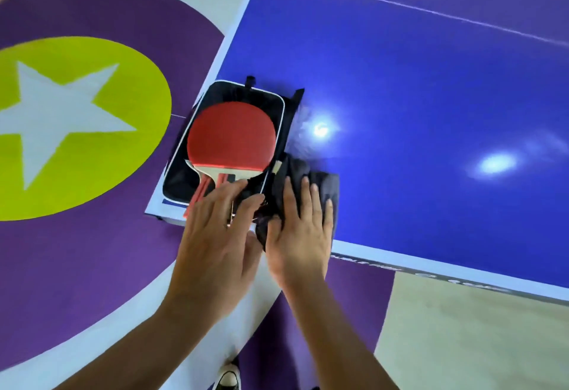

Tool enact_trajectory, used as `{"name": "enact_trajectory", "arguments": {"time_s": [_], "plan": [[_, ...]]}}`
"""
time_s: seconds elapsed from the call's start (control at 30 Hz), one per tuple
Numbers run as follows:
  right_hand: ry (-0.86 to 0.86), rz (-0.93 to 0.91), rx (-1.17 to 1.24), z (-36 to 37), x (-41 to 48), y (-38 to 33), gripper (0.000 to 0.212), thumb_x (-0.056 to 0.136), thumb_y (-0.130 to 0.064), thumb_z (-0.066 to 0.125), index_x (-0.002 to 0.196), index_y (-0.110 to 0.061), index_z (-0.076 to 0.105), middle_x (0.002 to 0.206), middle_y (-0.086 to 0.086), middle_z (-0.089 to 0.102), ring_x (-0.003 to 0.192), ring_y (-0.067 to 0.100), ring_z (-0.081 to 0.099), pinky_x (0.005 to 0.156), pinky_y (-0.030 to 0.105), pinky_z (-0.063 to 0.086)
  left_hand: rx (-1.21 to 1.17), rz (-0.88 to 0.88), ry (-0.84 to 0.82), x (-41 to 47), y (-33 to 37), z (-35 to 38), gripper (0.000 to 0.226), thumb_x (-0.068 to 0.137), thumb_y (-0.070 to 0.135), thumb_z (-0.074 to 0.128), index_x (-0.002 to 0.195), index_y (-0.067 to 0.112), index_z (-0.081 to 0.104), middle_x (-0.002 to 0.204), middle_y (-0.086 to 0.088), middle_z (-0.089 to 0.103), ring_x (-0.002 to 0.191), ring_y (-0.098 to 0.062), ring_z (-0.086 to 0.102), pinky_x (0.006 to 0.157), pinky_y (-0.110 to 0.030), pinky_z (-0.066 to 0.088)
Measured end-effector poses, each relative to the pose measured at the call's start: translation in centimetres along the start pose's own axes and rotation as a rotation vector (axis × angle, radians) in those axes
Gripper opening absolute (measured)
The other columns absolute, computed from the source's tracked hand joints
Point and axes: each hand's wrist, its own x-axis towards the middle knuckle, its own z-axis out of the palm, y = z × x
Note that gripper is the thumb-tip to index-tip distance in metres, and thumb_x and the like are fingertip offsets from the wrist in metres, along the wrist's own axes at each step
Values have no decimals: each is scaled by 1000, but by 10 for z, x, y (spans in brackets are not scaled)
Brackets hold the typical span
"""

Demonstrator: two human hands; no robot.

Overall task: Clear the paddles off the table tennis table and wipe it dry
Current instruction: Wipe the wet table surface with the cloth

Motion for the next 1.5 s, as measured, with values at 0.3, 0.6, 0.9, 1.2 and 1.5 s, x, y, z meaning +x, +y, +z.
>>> {"name": "enact_trajectory", "arguments": {"time_s": [0.3, 0.6, 0.9, 1.2, 1.5], "plan": [[-47, 65, -110, -11, 97, 15, 64, 101, -40, 23, 163, -35, 7, 172, -3, -1, 157, 12, -7, 126, 40, -13, 132, -89, -81, 97, -32, -5, 45, 90, 20, 59, 135, 17, 60, 148, -17, 49, 140, -41, 41, 109, -54, 36], [-12, 48, -86, -18, 245, 45, 62, 102, -39, 26, 163, -34, 13, 172, -1, 5, 158, 15, -1, 127, 41, -10, 189, -218, -237, 176, -69, 20, 42, 96, 33, 48, 137, 25, 51, 155, -7, 38, 146, -30, 31, 121, -46, 27], [-96, -174, -77, -6, 397, 12, 62, 102, -34, 30, 163, -30, 17, 171, 4, 10, 158, 19, 3, 127, 46, -5, 69, -337, -265, 184, -69, 19, 45, 91, 38, 39, 135, 34, 50, 153, 5, 40, 147, -20, 31, 124, -42, 19], [-339, -915, -72, 15, 409, -59, 65, 95, -40, 24, 160, -34, 29, 169, -2, 20, 157, 13, 12, 127, 43, 3, 119, -485, -224, 218, -55, 21, 30, 87, 37, 46, 114, 31, 56, 136, 6, 51, 126, -20, 50, 108, -35, 29], [-166, -476, -39, 4, 441, 0, 60, 102, -37, 39, 161, -35, 25, 170, -2, 18, 157, 13, 9, 128, 39, -1, 189, -465, -398, 228, -70, 31, 68, 91, 53, 19, 154, 36, 35, 165, 10, 24, 152, -19, 22, 123, -42, 22]]}}
